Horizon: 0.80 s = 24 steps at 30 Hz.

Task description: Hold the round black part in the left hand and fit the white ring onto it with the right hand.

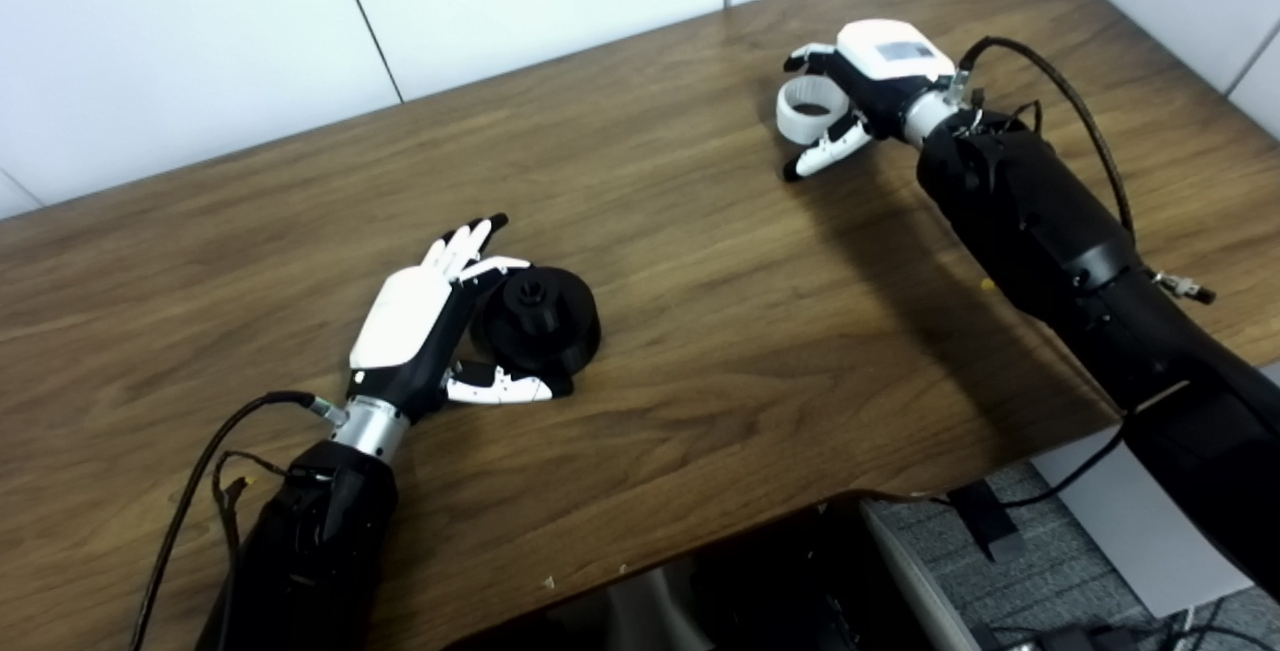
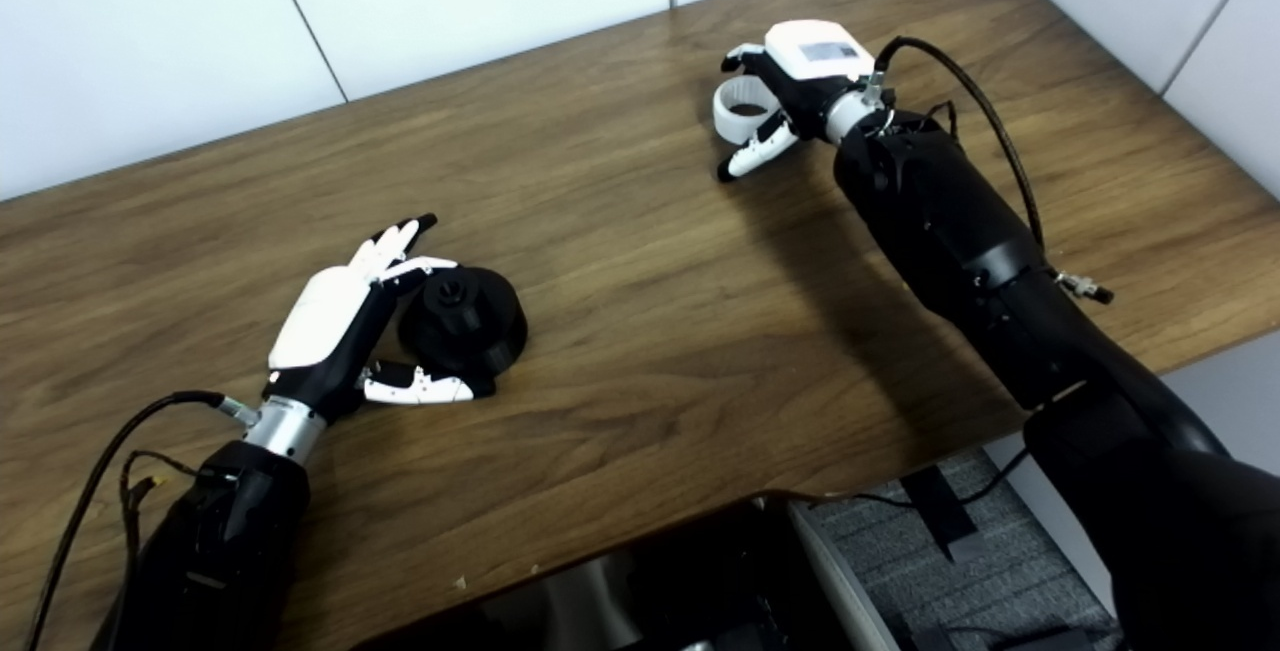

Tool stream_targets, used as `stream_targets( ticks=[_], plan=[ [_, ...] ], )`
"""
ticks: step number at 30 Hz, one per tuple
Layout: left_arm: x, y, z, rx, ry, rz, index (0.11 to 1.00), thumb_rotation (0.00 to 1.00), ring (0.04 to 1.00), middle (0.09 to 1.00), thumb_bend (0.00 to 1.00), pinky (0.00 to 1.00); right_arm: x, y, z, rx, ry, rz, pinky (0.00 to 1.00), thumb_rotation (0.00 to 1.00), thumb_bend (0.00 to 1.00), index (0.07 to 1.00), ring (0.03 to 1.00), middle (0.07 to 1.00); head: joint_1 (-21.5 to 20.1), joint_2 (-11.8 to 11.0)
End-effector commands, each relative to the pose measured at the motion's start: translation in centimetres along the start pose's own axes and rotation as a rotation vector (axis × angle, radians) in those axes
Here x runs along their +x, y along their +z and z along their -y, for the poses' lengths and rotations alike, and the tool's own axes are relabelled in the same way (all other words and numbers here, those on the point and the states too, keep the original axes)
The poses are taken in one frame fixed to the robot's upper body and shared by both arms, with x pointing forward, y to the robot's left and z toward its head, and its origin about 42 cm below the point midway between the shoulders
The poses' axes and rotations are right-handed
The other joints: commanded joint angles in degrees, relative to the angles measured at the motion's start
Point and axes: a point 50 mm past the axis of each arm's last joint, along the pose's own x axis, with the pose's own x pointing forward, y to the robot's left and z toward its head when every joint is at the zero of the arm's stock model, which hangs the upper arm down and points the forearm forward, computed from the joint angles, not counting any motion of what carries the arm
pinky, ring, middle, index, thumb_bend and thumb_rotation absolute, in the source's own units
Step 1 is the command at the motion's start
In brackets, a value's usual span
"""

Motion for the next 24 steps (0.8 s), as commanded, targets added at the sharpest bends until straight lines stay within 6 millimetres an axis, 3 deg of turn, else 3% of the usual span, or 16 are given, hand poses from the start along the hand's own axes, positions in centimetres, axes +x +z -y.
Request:
stream_targets(
  ticks=[1,14,24],
  plan=[
    [-0.9,-0.7,0.5,0.044,-0.065,-0.020,0.687,0.43,1.000,1.000,1.00,1.00,1.1,0.2,2.6,-0.044,-0.078,-0.001,0.87,0.34,0.70,0.784,0.824,0.760,0.1,0.0],
    [-1.1,-0.8,0.1,0.045,-0.067,-0.023,0.686,0.43,1.000,1.000,1.00,1.00,2.1,-0.4,3.7,-0.121,-0.028,-0.031,0.86,0.31,0.70,0.729,0.807,0.736,0.1,0.3],
    [-1.3,-0.9,0.2,0.043,-0.072,-0.023,0.683,0.42,1.000,1.000,1.00,1.00,1.9,-1.1,4.2,-0.164,0.014,-0.052,0.85,0.32,0.74,0.753,0.825,0.763,-0.1,0.5]
  ],
)
